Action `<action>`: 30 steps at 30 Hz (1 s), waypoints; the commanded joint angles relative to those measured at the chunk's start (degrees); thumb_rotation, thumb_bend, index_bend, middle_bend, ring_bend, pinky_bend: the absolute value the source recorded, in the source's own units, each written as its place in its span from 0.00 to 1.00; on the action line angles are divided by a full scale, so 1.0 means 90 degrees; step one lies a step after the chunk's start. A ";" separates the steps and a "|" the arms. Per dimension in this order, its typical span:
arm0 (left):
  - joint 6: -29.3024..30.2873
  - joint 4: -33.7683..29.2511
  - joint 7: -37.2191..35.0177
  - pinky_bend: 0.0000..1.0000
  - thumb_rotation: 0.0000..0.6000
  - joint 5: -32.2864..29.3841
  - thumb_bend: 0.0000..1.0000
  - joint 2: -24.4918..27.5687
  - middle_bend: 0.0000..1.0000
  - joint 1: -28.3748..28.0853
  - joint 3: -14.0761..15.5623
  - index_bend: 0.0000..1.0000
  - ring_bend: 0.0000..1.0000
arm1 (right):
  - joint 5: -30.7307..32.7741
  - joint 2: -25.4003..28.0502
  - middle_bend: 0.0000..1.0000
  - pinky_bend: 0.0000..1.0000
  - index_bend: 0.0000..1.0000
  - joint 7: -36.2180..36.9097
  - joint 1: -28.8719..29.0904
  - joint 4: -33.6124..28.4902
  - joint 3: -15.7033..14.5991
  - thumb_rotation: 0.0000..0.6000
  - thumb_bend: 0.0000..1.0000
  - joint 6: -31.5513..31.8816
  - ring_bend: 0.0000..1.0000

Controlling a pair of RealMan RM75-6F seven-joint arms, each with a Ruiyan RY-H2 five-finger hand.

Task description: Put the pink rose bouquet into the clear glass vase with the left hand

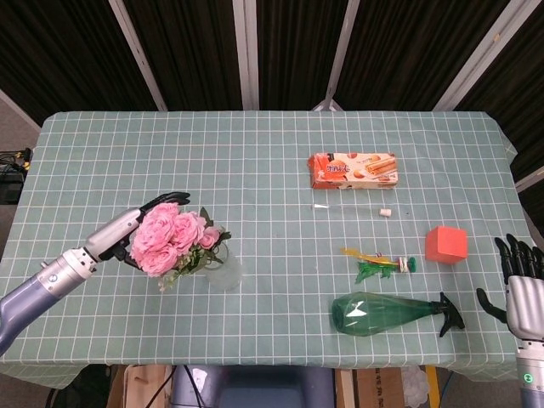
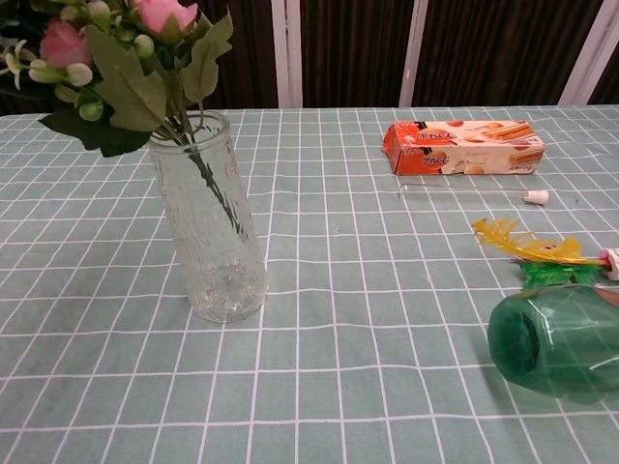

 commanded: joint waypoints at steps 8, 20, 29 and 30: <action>0.0156 -0.1575 0.4969 0.04 1.00 -0.1237 0.07 0.1275 0.02 0.0922 -0.0068 0.09 0.00 | -0.0005 -0.0005 0.03 0.00 0.08 0.0051 0.0034 0.0004 -0.0014 1.00 0.31 -0.0094 0.01; 0.0449 -0.1294 0.6523 0.07 1.00 -0.1736 0.07 -0.0150 0.07 0.1037 -0.0488 0.12 0.00 | 0.0036 -0.0032 0.03 0.00 0.08 0.0103 0.0089 0.0051 0.0001 1.00 0.31 -0.0206 0.01; 0.2757 -0.0313 0.8709 0.05 1.00 -0.1532 0.07 -0.1015 0.06 0.2423 -0.0304 0.12 0.00 | -0.0067 0.0001 0.03 0.00 0.08 0.0235 0.0099 0.0131 -0.0043 1.00 0.31 -0.0235 0.01; 0.2988 -0.0166 0.8776 0.05 1.00 -0.1497 0.07 -0.1153 0.06 0.2578 -0.0281 0.12 0.00 | -0.0104 -0.0003 0.03 0.00 0.08 0.0244 0.0100 0.0145 -0.0053 1.00 0.31 -0.0223 0.01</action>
